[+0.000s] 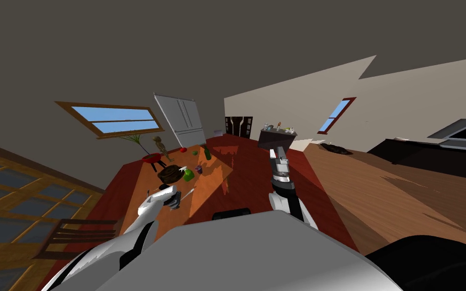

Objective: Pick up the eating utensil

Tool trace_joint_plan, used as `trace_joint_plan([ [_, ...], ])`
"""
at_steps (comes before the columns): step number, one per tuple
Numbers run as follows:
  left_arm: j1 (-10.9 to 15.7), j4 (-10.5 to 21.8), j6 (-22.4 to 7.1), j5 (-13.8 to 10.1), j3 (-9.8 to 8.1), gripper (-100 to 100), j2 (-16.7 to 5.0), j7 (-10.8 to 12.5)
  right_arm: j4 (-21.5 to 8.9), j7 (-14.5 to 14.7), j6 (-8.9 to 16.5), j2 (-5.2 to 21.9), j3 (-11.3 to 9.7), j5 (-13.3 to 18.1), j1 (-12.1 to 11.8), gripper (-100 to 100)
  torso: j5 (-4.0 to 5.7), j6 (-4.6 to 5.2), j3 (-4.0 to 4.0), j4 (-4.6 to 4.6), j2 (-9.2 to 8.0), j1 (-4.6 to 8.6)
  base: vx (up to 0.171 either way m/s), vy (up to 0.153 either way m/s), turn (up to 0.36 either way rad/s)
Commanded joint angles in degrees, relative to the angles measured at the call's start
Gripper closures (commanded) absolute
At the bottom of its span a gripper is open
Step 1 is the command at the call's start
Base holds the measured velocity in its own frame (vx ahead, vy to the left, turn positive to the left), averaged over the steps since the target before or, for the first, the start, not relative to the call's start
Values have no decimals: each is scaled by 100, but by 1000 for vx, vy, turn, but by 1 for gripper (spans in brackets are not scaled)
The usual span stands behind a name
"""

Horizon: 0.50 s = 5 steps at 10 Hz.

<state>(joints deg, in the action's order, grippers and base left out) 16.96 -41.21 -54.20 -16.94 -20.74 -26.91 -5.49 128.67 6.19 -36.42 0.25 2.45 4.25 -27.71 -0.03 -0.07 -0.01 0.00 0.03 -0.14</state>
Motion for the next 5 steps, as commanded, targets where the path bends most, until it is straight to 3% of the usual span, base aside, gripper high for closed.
trace_joint_plan([
  [1,-53,82,193,32,40,-100,87,34,0,0,0,0,0,0,0,0,0,0,0,0,0,0,42,47,-1],
  [3,-85,188,371,61,80,-100,166,63,0,0,0,0,0,0,0,0,-2,0,-7,-3,13,-7,50,44,1],
  [4,-78,158,305,42,62,-100,134,41,0,0,0,0,0,0,0,0,-2,0,-8,-3,13,-6,21,18,-1],
  [5,-81,164,327,42,64,100,138,42,0,0,0,0,0,0,0,0,0,0,-4,-2,6,2,0,0,0],
])
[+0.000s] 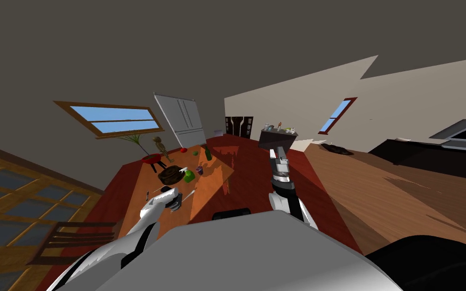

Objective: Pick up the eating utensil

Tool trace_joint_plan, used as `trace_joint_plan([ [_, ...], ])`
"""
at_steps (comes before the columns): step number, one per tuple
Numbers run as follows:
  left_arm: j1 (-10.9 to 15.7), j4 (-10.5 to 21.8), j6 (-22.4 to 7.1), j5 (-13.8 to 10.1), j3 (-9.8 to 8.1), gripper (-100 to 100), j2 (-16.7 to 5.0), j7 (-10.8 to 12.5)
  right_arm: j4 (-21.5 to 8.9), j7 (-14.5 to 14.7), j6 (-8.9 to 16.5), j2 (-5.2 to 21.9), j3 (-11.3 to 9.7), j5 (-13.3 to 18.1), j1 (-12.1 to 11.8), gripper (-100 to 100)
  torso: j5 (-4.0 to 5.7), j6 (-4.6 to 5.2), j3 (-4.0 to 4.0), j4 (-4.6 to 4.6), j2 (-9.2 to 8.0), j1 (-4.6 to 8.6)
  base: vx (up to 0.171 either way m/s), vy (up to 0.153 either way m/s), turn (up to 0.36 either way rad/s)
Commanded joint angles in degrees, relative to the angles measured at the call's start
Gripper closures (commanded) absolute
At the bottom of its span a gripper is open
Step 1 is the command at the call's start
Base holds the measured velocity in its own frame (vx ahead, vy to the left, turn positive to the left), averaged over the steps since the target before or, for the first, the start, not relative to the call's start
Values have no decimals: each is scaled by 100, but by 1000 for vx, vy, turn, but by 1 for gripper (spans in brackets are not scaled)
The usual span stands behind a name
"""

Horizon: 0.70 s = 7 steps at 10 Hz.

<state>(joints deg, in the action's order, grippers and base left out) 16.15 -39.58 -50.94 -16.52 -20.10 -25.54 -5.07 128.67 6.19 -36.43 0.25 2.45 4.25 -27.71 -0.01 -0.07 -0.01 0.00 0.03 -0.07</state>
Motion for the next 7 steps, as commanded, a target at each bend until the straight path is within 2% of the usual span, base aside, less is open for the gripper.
trace_joint_plan([
  [1,0,0,0,0,0,100,0,0,0,0,0,0,0,0,0,0,0,0,0,0,0,0,0,0,14],
  [4,-1,3,-5,-5,-8,100,-1,14,0,0,0,0,0,0,0,0,0,7,1,0,-2,1,0,0,0],
  [5,0,2,-4,-5,-8,0,-2,15,0,0,0,0,0,0,0,0,0,7,1,-1,-3,1,0,0,0],
  [6,36,-108,-177,-18,-34,100,-69,-15,0,0,0,0,0,0,0,0,-1,7,1,-1,-4,1,-37,-27,-10],
  [7,44,-134,-222,-26,-44,100,-89,-22,0,0,0,0,0,0,1,0,3,8,7,2,-14,11,-59,-50,-7],
])
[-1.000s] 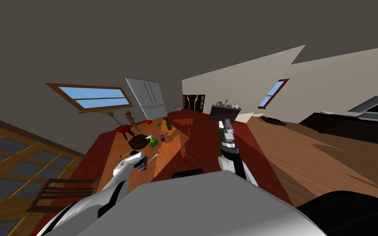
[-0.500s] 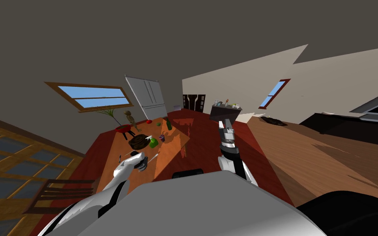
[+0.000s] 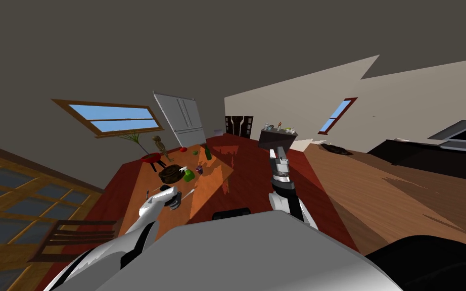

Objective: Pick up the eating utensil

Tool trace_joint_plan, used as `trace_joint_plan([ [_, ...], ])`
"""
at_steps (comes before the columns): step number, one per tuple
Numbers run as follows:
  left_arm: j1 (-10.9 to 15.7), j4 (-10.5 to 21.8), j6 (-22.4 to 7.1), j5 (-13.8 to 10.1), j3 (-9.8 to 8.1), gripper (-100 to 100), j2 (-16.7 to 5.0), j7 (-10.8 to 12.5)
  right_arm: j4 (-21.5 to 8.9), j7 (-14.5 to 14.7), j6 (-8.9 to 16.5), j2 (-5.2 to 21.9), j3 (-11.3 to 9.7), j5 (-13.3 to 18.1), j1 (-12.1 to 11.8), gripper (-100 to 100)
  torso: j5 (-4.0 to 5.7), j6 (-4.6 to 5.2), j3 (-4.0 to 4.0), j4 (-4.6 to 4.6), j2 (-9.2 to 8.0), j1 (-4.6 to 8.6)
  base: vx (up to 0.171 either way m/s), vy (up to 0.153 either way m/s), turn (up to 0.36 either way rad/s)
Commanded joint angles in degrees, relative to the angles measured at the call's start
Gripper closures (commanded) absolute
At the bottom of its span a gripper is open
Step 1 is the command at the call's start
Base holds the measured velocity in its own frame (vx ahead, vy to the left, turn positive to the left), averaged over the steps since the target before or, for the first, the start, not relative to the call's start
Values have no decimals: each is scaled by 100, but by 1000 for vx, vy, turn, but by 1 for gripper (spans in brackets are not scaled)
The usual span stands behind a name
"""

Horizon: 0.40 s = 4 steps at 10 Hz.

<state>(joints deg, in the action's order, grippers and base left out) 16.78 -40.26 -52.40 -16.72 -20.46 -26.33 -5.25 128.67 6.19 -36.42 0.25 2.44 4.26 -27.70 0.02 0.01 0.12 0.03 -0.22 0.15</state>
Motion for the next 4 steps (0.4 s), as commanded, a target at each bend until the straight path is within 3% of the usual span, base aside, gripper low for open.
trace_joint_plan([
  [1,-3,-120,-165,-21,-28,100,-49,-19,0,0,0,0,0,0,0,0,0,0,0,0,0,0,-47,-49,1],
  [3,21,-98,-167,-29,-36,100,-69,-32,0,0,0,0,0,0,0,0,3,0,0,2,2,1,-26,-29,2],
  [4,18,-115,-194,-30,-38,0,-72,-31,0,0,0,0,0,0,0,0,0,0,-4,0,8,-7,0,0,0],
])
